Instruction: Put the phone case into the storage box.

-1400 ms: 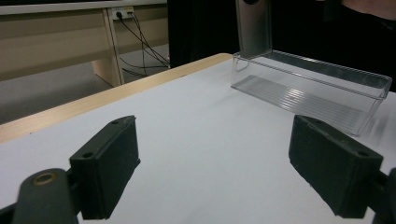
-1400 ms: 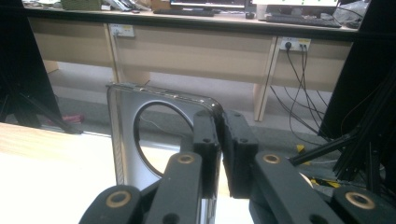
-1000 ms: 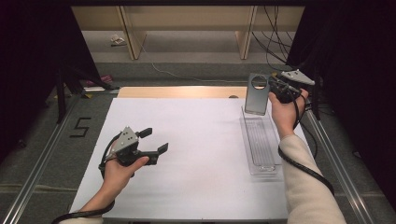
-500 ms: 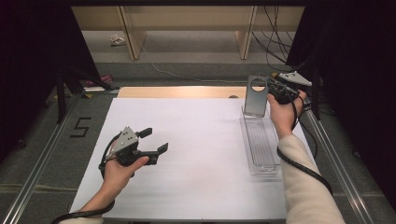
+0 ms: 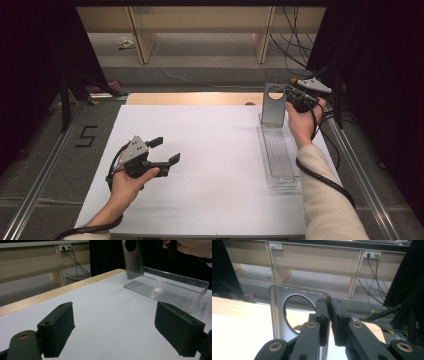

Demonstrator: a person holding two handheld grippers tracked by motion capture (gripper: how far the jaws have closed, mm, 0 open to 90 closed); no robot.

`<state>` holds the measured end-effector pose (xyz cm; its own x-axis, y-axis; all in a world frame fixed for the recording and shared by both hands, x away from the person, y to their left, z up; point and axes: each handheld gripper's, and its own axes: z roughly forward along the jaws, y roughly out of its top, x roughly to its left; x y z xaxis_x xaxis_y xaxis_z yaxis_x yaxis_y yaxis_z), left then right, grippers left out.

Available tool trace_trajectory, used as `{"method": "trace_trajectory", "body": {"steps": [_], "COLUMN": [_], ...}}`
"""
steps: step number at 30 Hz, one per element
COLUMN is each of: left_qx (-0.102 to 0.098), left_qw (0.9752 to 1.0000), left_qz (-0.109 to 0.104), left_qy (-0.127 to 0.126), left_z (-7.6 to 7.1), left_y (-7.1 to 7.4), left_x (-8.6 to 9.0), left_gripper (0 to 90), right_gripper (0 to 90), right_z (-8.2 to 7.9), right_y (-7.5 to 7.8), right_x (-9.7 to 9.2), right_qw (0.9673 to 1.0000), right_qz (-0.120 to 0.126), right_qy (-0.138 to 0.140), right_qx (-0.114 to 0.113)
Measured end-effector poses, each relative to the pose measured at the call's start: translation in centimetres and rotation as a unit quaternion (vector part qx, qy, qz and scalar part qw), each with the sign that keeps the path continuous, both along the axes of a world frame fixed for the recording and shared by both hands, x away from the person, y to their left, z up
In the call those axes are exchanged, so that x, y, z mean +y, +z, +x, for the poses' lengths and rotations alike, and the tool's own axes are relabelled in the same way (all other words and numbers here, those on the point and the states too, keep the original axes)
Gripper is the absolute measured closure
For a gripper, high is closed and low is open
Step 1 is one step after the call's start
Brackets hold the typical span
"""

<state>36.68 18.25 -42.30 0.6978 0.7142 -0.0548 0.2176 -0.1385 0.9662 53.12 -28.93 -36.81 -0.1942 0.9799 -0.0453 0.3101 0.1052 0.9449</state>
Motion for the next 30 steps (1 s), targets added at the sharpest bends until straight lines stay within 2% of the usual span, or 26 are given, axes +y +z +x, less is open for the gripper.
{"method": "trace_trajectory", "body": {"steps": [18, 27, 30], "left_qx": [0.001, 0.002, 0.001], "left_qw": [1.0, 1.0, 1.0], "left_qz": [-0.001, 0.0, -0.001], "left_qy": [0.0, 0.0, -0.001], "left_z": [0.0, 0.0, 0.0], "left_y": [0.0, -0.1, 0.0], "left_x": [0.0, 0.0, -0.1], "left_gripper": [15.6, 15.6, 15.6], "right_gripper": [87.1, 87.3, 87.2], "right_z": [0.7, 0.8, 0.9], "right_y": [-1.7, -2.7, -2.7], "right_x": [0.0, -0.3, -0.4], "right_qw": [0.9998, 0.9994, 0.9995], "right_qz": [-0.002, 0.005, 0.003], "right_qy": [0.006, -0.009, -0.004], "right_qx": [0.019, 0.032, 0.032]}}
